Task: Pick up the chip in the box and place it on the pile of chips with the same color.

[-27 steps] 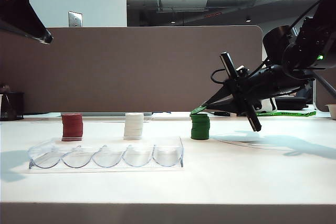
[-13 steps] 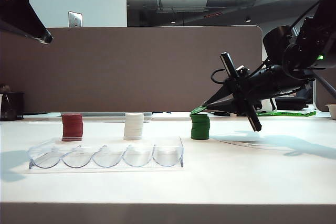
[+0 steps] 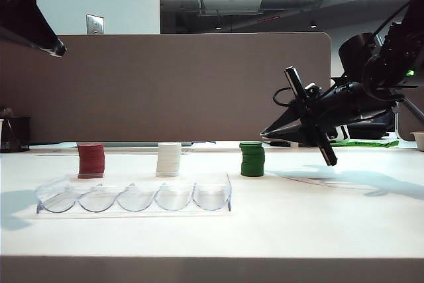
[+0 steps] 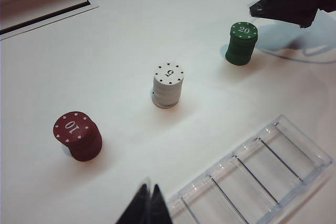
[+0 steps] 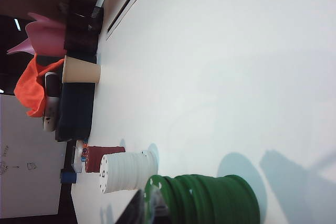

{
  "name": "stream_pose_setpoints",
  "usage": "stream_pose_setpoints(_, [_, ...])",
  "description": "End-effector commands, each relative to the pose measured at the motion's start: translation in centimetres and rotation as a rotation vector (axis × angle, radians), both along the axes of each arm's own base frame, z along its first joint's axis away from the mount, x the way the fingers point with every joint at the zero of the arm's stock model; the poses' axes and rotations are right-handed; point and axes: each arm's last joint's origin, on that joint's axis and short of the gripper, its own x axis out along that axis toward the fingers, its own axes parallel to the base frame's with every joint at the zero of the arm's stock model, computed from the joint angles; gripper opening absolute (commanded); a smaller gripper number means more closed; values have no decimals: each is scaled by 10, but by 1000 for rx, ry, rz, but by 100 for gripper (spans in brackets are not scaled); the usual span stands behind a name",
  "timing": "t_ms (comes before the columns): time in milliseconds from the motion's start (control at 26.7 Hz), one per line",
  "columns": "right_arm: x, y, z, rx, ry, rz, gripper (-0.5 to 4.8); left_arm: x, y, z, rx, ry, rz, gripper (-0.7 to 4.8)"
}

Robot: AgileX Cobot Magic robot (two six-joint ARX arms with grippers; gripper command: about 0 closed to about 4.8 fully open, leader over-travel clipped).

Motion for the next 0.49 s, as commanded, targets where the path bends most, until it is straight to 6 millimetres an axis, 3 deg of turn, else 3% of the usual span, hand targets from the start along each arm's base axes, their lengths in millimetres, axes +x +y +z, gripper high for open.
stream_pose_setpoints(38, [3,-7,5,0,-37,-9,22,0,0,2,-8,-9,-5,-6])
stream_pose_setpoints(225, [9,-33,16,20,-167,-13,-8,0,0,2,-6,-10,0,-6])
stream_pose_setpoints(338, [7,-62,48,-22,-395,-35,-8,1,1,3,6,-17,25,-6])
stream_pose_setpoints(488, [-10,-79,95,-194,-612,-74,-8,0,4,5,40,-38,123,-6])
